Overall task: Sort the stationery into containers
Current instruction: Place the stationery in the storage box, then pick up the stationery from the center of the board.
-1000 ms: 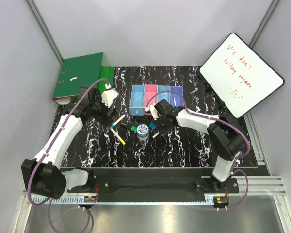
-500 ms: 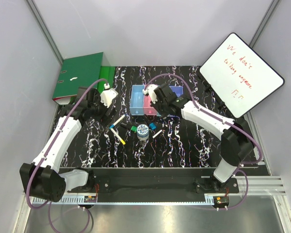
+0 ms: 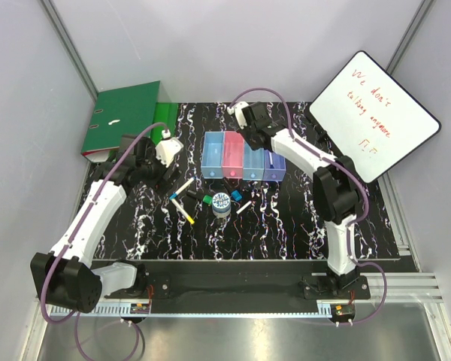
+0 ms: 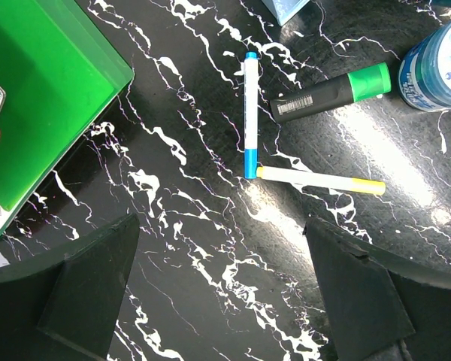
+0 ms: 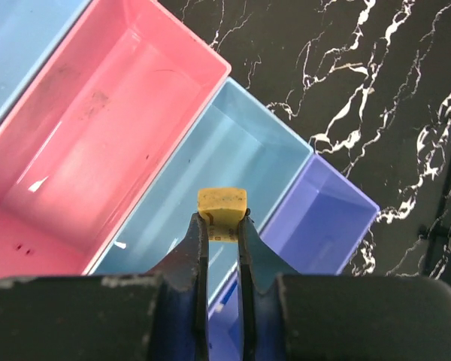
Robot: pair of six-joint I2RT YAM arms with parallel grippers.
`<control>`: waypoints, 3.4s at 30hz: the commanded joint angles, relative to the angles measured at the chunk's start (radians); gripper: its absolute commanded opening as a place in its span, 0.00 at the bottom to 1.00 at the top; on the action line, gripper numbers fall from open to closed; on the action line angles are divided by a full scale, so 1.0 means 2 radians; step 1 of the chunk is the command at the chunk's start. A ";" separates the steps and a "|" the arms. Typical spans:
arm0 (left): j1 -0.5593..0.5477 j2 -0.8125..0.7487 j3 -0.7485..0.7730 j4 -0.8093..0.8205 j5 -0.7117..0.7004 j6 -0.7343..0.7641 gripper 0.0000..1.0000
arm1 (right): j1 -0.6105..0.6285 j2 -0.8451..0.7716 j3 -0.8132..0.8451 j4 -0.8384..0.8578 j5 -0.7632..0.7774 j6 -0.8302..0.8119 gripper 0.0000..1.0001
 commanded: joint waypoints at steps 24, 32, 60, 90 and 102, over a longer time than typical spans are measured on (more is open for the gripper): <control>-0.001 0.018 0.019 0.013 -0.011 0.010 0.99 | -0.019 0.093 0.065 0.020 -0.019 -0.012 0.22; -0.001 0.021 0.023 0.012 -0.010 0.012 0.99 | -0.020 0.089 0.062 0.021 -0.018 -0.014 0.34; -0.001 -0.009 0.027 0.004 -0.018 0.020 0.99 | -0.018 -0.133 -0.029 -0.044 -0.084 -0.073 0.41; -0.009 -0.142 -0.082 0.020 -0.066 -0.073 0.99 | 0.180 -0.032 0.015 -0.242 -0.219 -0.285 1.00; -0.007 -0.162 -0.081 0.023 -0.064 -0.076 0.99 | 0.183 0.018 0.025 -0.222 -0.220 -0.271 1.00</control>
